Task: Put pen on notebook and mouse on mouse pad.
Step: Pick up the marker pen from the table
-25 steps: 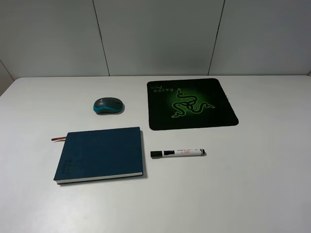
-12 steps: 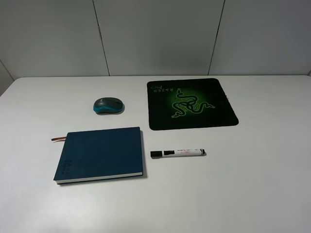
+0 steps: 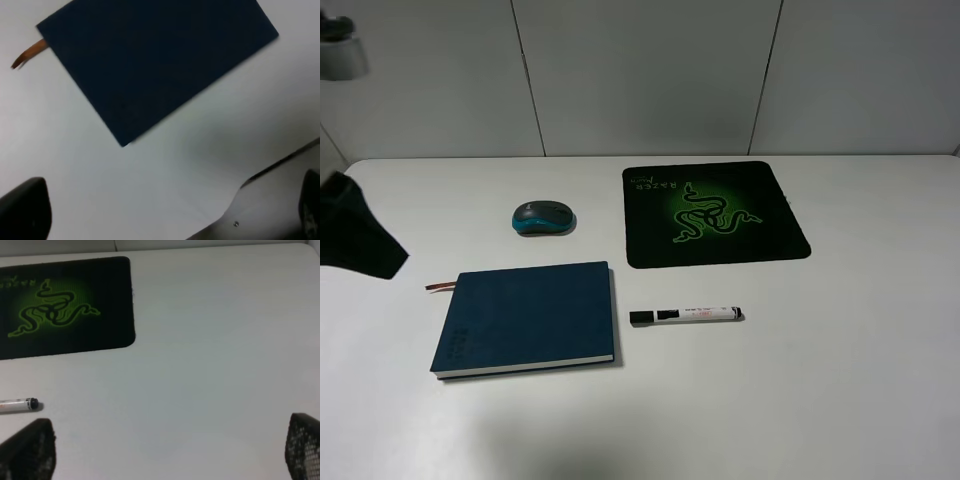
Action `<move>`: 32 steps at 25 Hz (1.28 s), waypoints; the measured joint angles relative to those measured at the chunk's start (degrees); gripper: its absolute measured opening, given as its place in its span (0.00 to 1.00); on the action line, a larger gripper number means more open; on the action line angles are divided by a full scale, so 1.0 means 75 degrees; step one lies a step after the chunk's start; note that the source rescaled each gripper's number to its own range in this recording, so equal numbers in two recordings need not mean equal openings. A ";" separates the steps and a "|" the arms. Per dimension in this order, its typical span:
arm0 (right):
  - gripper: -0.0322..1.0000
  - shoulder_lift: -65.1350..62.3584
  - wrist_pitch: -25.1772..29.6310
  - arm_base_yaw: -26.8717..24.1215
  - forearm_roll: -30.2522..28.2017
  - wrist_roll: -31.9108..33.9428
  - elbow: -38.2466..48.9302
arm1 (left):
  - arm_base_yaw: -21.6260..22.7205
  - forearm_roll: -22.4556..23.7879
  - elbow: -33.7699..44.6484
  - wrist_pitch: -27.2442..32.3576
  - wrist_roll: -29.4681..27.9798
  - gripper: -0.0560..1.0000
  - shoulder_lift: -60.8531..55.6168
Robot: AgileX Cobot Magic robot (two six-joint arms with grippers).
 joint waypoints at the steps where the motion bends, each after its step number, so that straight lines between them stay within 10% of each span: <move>1: 1.00 0.0000 0.0000 0.0000 0.0000 0.0000 0.0000 | -0.0149 0.0000 -0.0110 -0.0053 0.0052 0.99 0.0250; 32: 1.00 0.0000 0.0000 0.0000 0.0000 0.0000 0.0000 | -0.3334 0.0227 -0.4424 0.0000 0.2294 0.99 0.6711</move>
